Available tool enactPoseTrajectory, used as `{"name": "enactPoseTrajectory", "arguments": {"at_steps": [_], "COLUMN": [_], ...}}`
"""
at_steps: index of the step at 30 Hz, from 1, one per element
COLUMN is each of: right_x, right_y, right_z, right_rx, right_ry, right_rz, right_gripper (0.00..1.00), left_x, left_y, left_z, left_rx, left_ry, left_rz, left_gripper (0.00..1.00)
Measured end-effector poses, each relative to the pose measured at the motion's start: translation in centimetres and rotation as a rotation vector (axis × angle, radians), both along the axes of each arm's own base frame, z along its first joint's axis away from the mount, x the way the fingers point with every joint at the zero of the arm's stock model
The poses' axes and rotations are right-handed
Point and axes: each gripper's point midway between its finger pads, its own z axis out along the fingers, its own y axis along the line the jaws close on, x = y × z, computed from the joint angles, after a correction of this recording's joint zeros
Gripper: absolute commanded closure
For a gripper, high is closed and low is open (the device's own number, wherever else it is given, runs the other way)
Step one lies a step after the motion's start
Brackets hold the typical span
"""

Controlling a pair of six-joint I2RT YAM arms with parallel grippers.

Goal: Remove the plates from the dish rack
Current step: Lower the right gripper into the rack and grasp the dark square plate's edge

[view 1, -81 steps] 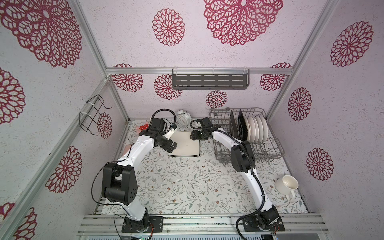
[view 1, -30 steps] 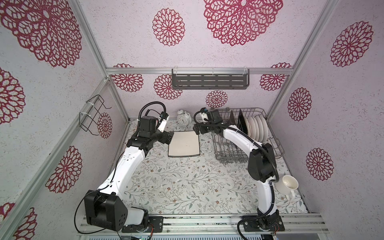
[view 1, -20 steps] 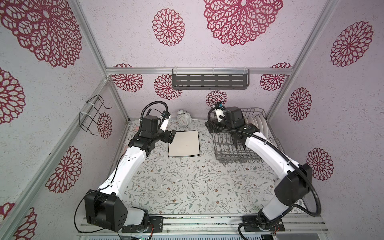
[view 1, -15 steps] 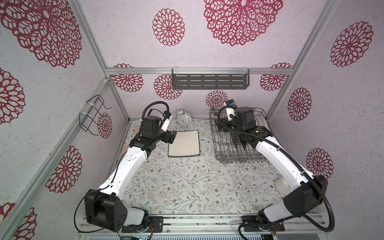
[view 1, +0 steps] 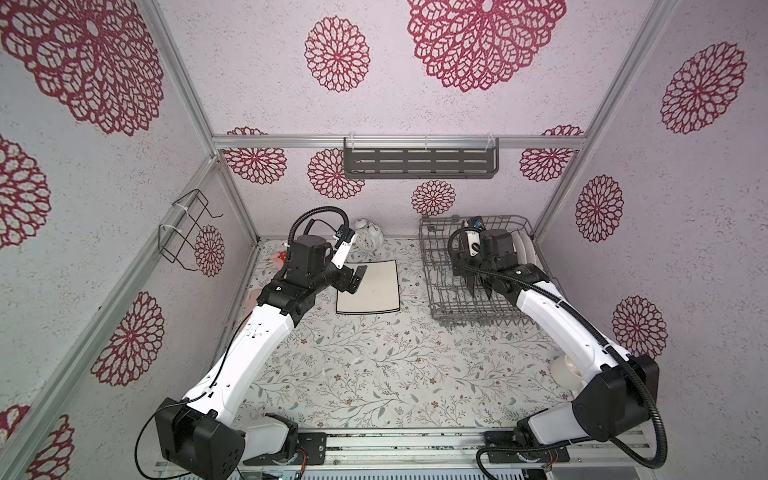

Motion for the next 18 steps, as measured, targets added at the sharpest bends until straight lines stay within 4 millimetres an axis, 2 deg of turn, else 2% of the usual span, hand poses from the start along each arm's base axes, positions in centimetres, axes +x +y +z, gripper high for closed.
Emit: {"name": "enactPoseTrajectory", "arguments": {"at_steps": [7, 18], "right_x": [0.2, 0.8], "right_y": [-1.1, -2.3], "right_z": [-1.5, -5.8], "right_rx": [-0.001, -0.009], "right_ry": [0.018, 0.08], "right_rz": [-0.029, -0.069], "right_gripper": [0.12, 0.13], "left_x": [-0.4, -1.3], "left_y": [-0.3, -0.6], "left_z": [-0.7, -2.7], "left_rx": [0.008, 0.029], "left_ry": [0.02, 0.072], "left_rz": [-0.01, -0.025], "left_gripper": [0.03, 0.03]}}
